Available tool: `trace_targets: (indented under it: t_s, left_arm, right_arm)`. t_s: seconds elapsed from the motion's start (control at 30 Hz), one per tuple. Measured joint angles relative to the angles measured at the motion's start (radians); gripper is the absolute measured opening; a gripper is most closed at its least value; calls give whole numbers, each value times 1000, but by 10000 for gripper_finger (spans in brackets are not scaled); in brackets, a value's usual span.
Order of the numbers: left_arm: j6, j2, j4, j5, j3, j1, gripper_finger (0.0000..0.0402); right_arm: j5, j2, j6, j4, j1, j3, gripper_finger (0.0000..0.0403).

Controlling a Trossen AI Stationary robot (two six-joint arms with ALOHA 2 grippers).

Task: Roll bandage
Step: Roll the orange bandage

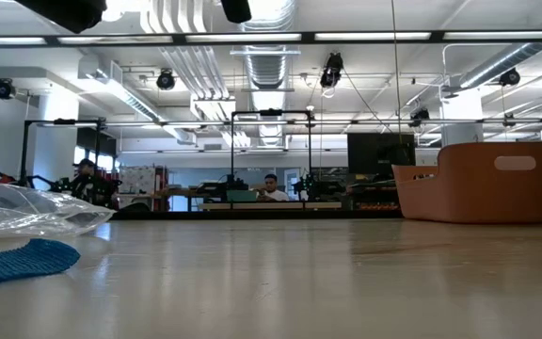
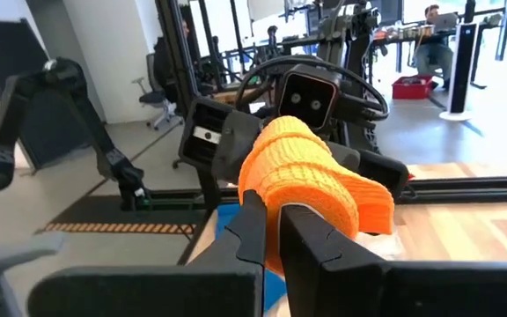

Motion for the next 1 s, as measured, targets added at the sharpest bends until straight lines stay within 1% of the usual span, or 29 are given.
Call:
trace_targets:
  t_s: [0.17, 0.2, 0.27, 0.37, 0.5, 0.6, 0.7, 0.8, 0.9, 1.0]
  left_arm:
    - [60, 0, -13, -51, 0, 5, 54]
    - [69, 0, -13, -55, 0, 6, 34]
    - [78, 0, -14, -56, 0, 6, 32]
    - [80, 0, -17, -75, 0, 5, 34]
    - [82, 0, -22, -82, -1, 8, 33]
    - [111, -2, -10, -93, -2, 8, 33]
    - [137, -14, 5, -126, -2, 6, 33]
    - [163, -15, -11, -136, -3, 10, 33]
    - [201, -16, -21, -206, -3, 10, 33]
    - [264, -16, -54, -274, -3, 13, 33]
  right_arm:
    - [3, -1, -36, -21, 0, 0, 11]
    - [5, -1, -37, -30, 0, 1, 16]
    - [5, -1, -40, -45, 0, 1, 33]
    - [6, -2, -55, -61, 0, 1, 72]
    - [10, -41, -84, -130, 0, 0, 123]
    - [74, -91, -119, -190, 9, -1, 146]
    - [180, -142, -202, -236, 38, -3, 153]
    - [295, -173, -290, -255, 74, -3, 153]
    - [381, -169, -376, -238, 109, -4, 145]
    - [456, -132, -460, -161, 140, -14, 131]
